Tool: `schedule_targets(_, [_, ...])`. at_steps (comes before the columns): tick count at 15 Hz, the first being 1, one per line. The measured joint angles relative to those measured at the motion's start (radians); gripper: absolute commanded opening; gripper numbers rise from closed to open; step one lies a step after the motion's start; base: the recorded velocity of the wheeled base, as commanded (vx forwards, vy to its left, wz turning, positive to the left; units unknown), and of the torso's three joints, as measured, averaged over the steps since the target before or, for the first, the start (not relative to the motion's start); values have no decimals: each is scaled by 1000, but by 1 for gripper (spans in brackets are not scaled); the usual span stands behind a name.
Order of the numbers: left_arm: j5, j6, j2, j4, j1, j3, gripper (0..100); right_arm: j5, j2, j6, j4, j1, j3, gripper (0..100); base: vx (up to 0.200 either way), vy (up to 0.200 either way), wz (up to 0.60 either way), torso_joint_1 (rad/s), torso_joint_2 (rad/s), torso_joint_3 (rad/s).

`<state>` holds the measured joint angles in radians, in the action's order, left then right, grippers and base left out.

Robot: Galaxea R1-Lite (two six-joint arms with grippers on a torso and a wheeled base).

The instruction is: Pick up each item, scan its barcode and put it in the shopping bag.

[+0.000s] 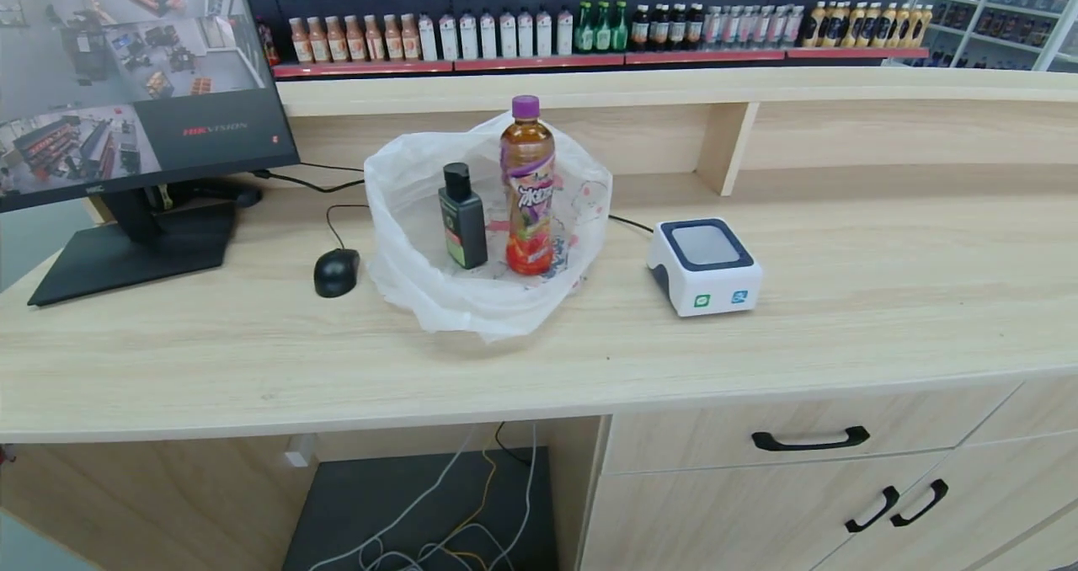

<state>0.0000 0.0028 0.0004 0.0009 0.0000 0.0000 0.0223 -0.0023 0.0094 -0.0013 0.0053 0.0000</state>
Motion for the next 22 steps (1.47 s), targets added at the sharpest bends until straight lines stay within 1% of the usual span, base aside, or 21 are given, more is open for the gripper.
schedule_targets(12, [0,-1,0,0,0,0,100,0,0,3,0,0,0,100,0,-200,0,4,0,1])
schedule_targets(22, [0,1,0,0,-1,0,100,0,1,8,0,0,0,100,0,0,0,0,0,0])
